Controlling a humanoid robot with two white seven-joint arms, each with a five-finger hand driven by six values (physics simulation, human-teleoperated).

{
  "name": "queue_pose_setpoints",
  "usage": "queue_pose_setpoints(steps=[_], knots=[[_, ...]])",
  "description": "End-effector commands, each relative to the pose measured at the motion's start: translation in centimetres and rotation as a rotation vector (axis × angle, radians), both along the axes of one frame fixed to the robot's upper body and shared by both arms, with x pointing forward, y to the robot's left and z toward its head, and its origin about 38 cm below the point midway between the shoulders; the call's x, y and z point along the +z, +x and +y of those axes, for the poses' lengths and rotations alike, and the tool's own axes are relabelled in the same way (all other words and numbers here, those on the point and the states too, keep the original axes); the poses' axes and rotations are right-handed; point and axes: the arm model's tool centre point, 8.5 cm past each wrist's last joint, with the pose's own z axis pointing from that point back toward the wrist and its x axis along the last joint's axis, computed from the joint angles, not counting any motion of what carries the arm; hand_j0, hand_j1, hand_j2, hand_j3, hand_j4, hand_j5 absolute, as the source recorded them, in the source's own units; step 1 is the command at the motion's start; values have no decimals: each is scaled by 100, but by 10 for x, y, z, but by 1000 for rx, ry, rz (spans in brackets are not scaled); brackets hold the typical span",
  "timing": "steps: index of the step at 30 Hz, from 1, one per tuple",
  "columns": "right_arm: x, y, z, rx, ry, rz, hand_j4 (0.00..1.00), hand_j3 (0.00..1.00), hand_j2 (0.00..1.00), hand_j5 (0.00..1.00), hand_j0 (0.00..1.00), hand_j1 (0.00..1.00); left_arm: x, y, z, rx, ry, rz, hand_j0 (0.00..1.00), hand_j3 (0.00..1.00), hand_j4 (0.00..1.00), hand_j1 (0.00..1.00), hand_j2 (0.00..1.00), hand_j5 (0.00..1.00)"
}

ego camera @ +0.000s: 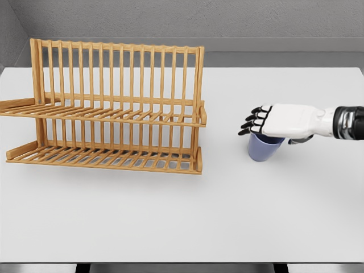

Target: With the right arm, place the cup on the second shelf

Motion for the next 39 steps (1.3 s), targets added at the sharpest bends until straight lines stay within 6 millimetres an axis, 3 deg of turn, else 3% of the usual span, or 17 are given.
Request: queue_pose_setpoints(steps=[1,10,12,13,30,39], knots=[[-1,0,0,-2,2,5,100,100,100,100,100,100,0,1,0,-1,0,-1,100,100,100,100,100,100],[-1,-1,1,1,2,5,100,100,100,100,100,100,0,0,0,1,0,0,100,100,100,100,100,100],[-1,-1,1,1,2,5,73,73,73,73,73,73,0,0,0,-1,0,0,100,100,100,100,100,100],[-1,-1,0,0,1,5,68,68,68,68,68,68,0,0,0,1,0,0,100,100,100,100,100,100],[7,2,0,-3,9,-15,62,62,62,62,62,62,0,0,0,1,0,0,100,100,100,100,100,100],[35,7,-8,-29,44,-90,62,62,62,62,62,62,0,1,0,0,0,-1,100,100,100,100,100,100]])
